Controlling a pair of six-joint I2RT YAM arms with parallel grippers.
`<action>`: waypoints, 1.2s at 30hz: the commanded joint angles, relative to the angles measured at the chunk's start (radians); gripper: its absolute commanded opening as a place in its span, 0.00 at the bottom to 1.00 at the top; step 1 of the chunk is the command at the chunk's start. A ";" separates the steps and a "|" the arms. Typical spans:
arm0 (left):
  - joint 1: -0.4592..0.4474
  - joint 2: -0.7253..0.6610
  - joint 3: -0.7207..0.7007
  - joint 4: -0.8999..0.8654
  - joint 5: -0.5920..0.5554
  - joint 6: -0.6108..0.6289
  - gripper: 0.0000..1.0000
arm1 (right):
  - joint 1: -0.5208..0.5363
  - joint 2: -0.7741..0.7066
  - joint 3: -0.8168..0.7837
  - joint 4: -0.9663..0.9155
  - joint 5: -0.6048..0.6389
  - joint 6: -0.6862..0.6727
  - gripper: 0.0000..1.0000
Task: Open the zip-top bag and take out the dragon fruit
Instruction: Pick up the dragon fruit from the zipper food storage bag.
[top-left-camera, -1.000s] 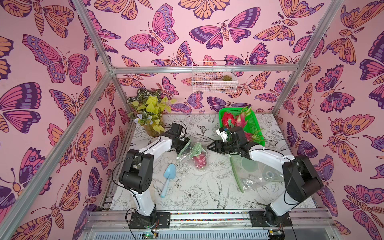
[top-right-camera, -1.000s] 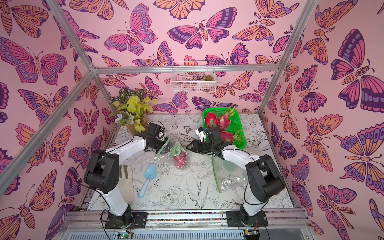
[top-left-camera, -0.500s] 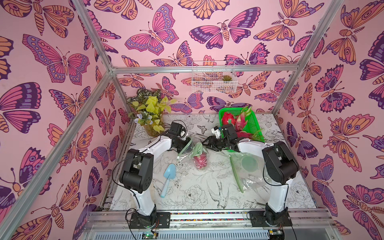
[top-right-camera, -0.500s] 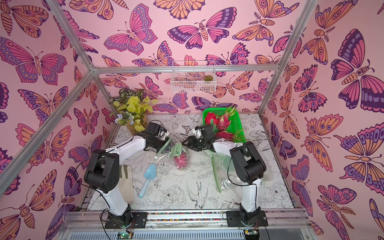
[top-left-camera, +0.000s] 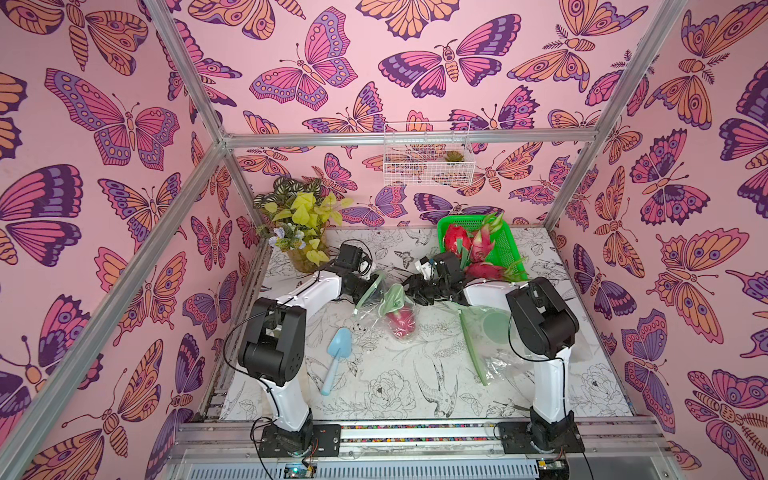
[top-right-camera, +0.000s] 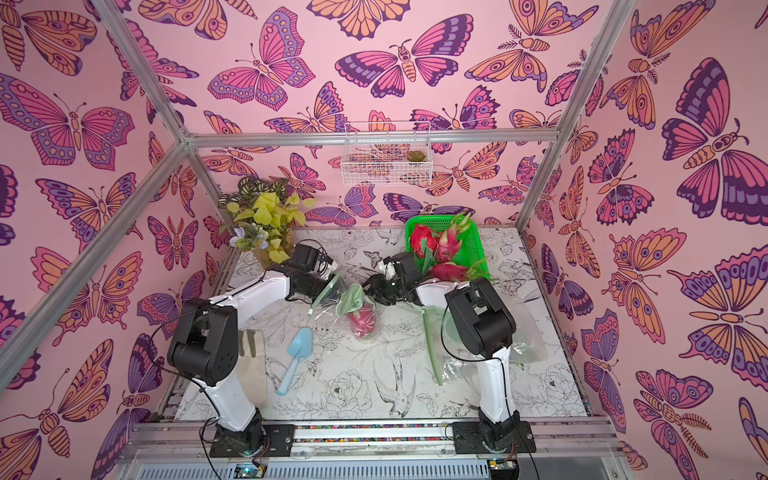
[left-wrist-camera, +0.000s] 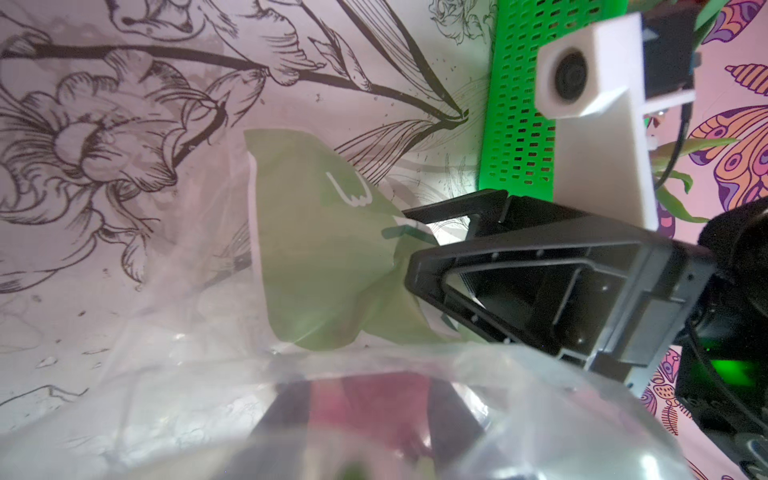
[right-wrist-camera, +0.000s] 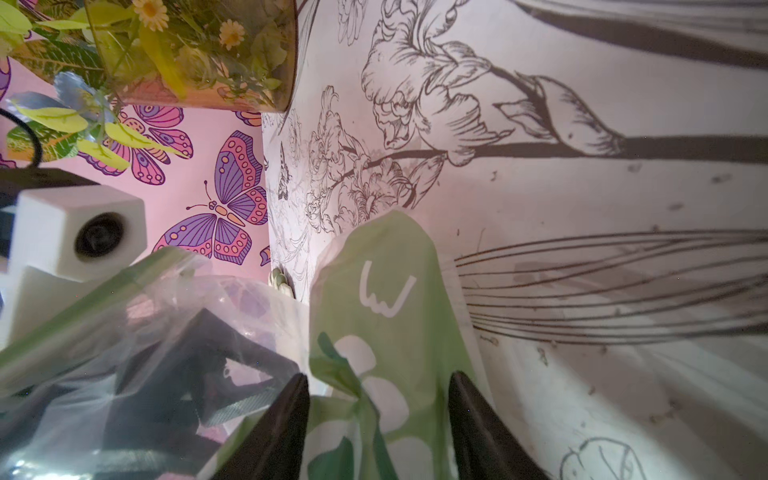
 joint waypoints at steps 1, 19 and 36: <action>0.008 -0.027 -0.010 0.017 0.009 0.008 0.49 | 0.017 0.040 0.037 0.034 -0.021 0.030 0.56; 0.038 -0.093 -0.058 0.018 0.005 -0.008 0.57 | 0.027 -0.035 0.032 0.036 -0.010 0.027 0.00; 0.010 -0.234 -0.230 0.275 0.084 -0.067 0.63 | 0.030 -0.339 -0.035 0.009 0.130 0.024 0.00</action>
